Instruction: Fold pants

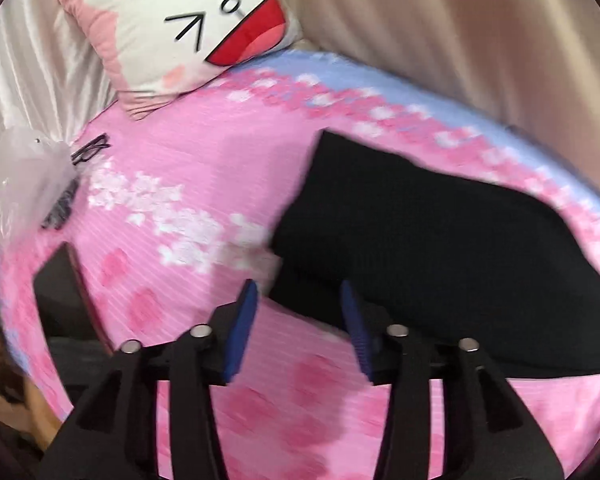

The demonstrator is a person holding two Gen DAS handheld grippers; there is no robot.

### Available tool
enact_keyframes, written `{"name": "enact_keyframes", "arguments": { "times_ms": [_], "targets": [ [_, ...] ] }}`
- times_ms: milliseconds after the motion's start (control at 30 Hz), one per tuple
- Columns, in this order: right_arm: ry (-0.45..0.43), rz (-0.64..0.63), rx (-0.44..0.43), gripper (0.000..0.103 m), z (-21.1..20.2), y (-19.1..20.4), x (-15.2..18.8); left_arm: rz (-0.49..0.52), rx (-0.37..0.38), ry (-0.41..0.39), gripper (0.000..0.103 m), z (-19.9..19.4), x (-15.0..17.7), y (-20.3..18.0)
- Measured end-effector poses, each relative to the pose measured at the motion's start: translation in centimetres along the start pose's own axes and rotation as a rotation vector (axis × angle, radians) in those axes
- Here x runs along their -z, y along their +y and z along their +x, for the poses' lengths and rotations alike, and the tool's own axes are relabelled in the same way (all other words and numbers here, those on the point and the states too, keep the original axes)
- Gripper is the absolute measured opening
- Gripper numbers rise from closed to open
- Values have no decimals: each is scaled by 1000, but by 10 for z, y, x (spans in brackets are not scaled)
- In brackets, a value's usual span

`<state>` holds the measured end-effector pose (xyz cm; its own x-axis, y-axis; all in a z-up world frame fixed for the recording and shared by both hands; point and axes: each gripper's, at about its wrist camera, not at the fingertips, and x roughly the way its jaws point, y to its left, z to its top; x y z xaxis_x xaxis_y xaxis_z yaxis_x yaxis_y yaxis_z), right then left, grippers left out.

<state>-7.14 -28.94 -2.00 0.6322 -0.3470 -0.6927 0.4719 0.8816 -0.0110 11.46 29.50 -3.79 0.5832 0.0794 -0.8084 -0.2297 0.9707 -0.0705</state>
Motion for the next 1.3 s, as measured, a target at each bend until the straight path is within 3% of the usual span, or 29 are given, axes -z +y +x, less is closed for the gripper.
{"name": "enact_keyframes", "arguments": {
  "times_ms": [167,300,400,467,567,667,700,733,800,967,1033,1100,1200,1300],
  "targets": [
    [29,82,126,74,10,-68,1,149,48,-157,88,-42,10,-84],
    [32,204,163,74,18,-132,9,263,109,-212,88,-55,27,-160],
    [52,242,147,74,32,-164,11,287,157,-188,88,-52,32,-196],
    [56,219,114,71,43,-173,8,289,206,-138,88,-46,34,-220],
    [36,151,79,54,50,-171,-2,317,198,-121,88,-43,40,-249],
    [79,105,66,54,73,-173,-10,354,188,-108,88,-42,49,-274],
    [100,103,53,43,80,-173,-11,369,182,-102,88,-41,51,-283],
    [124,101,27,40,90,-173,-9,376,175,-101,88,-39,52,-286],
    [106,64,12,9,89,-168,-10,388,159,-97,88,-36,53,-295],
    [24,-16,24,9,63,-164,-37,408,136,-90,88,-35,55,-308],
    [48,-3,45,9,78,-176,-40,417,132,-91,88,-33,57,-312],
    [126,18,56,9,111,-188,-29,423,131,-82,89,-31,59,-313],
    [104,70,58,13,94,-186,-32,419,115,-67,89,-25,61,-310],
    [-24,47,40,14,47,-156,-41,401,112,-55,89,-18,61,-302]
  ]
}}
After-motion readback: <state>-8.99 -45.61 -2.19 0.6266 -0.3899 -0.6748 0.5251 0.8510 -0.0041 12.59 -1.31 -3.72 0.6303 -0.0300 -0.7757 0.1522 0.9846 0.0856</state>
